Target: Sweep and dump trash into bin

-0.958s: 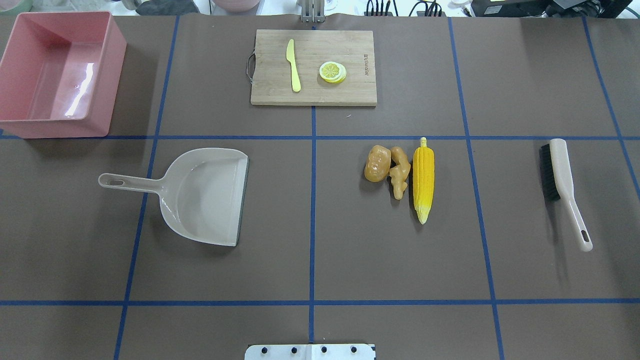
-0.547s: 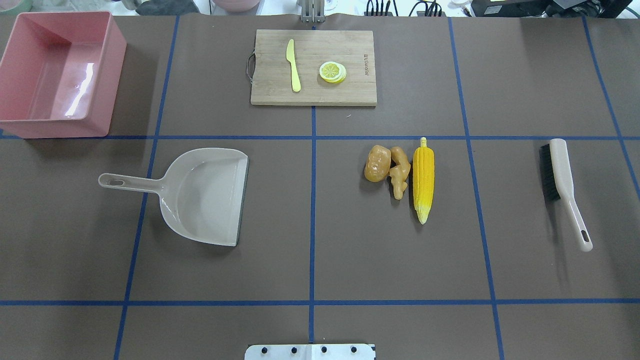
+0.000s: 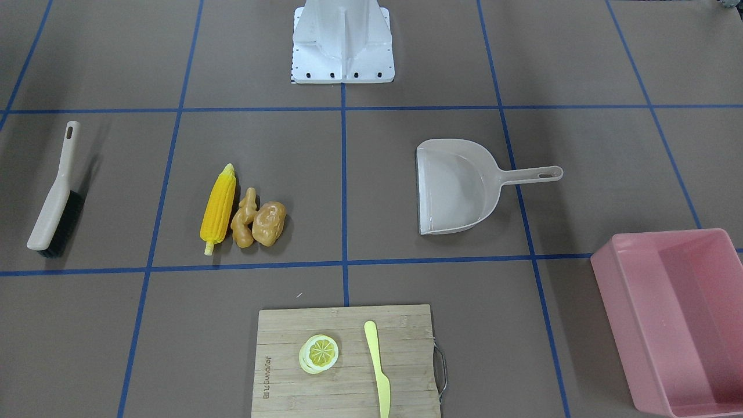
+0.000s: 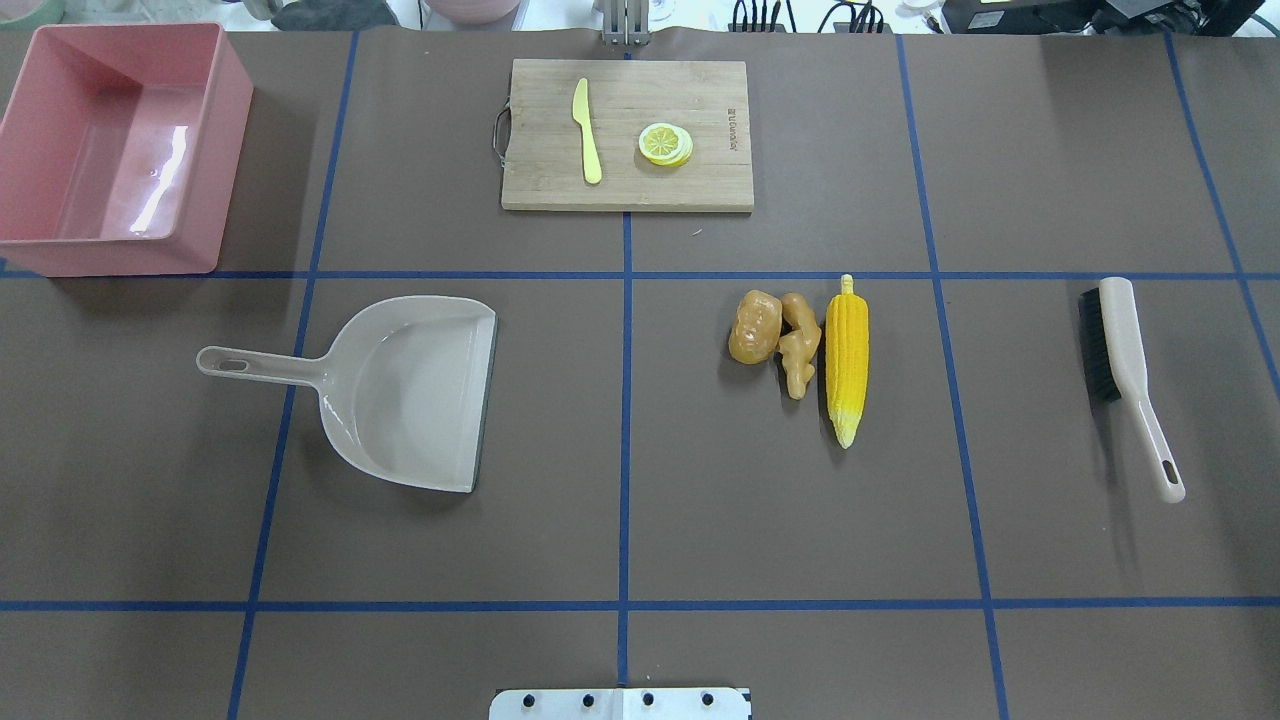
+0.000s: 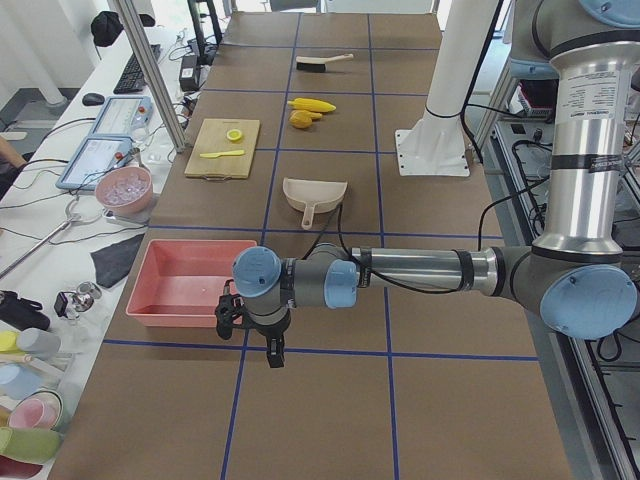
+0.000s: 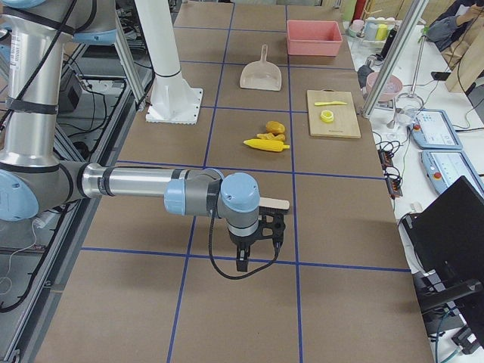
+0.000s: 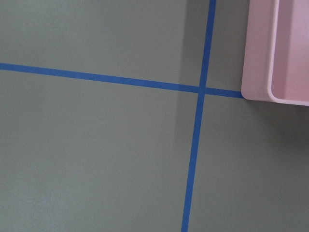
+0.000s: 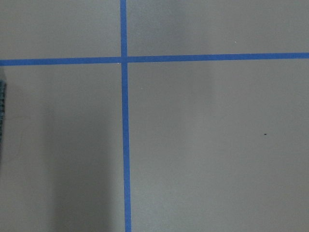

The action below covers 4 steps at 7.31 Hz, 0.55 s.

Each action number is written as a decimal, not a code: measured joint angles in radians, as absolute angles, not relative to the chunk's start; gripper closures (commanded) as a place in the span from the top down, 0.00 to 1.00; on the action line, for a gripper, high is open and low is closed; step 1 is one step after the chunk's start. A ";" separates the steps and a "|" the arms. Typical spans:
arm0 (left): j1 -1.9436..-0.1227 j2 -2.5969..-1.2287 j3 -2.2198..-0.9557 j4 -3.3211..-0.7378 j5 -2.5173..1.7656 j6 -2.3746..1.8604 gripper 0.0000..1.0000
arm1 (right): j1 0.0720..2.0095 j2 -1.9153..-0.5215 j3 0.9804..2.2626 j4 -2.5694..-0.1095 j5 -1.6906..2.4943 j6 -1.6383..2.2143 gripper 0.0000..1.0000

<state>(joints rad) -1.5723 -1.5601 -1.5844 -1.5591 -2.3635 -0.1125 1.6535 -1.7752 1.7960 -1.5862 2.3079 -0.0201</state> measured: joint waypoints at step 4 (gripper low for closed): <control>-1.572 -1.582 -1.595 -1.557 -2.363 -0.113 0.99 | 1.654 -1.789 1.803 -1.562 2.308 -0.019 1.00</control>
